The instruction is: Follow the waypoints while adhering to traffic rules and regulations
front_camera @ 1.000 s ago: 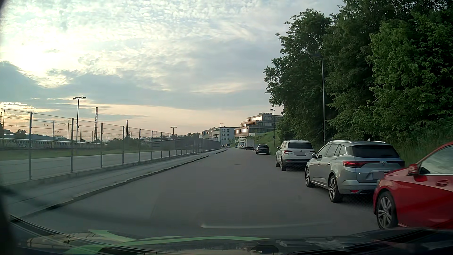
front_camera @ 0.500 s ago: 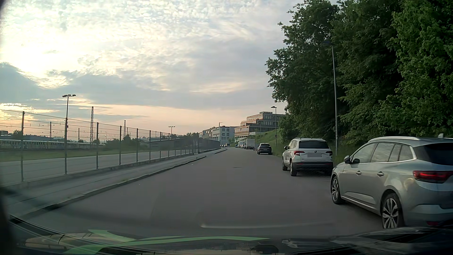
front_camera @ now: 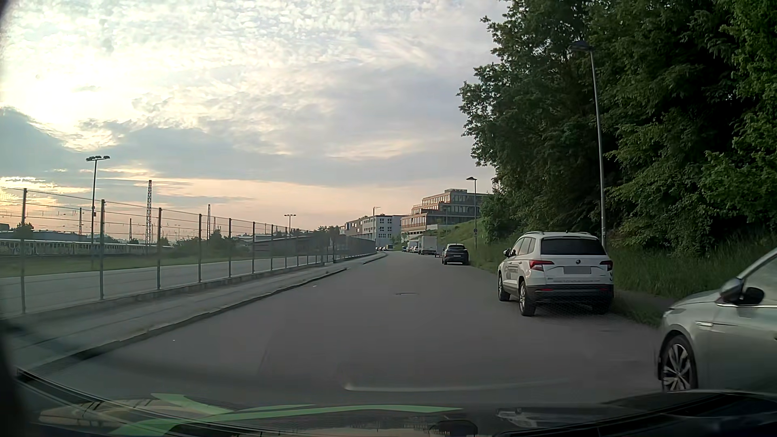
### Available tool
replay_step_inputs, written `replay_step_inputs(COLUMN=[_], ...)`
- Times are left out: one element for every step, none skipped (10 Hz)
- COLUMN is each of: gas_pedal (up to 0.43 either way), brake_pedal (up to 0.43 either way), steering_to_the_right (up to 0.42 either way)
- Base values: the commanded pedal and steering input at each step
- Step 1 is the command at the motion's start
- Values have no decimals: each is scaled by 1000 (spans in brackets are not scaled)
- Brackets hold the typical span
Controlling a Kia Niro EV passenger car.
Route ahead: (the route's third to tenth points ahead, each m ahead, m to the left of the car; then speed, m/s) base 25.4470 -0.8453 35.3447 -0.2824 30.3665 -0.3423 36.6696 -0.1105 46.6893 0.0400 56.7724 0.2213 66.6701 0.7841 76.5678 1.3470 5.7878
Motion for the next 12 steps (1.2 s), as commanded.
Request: replay_step_inputs(gas_pedal=[0,0,0,0,0,0,0,0,0,0,0,0], brake_pedal=[0,0,0,0,0,0,0,0,0,0,0,0], steering_to_the_right=[2,2,1,1,1,2,2,3,3,3,5,7])
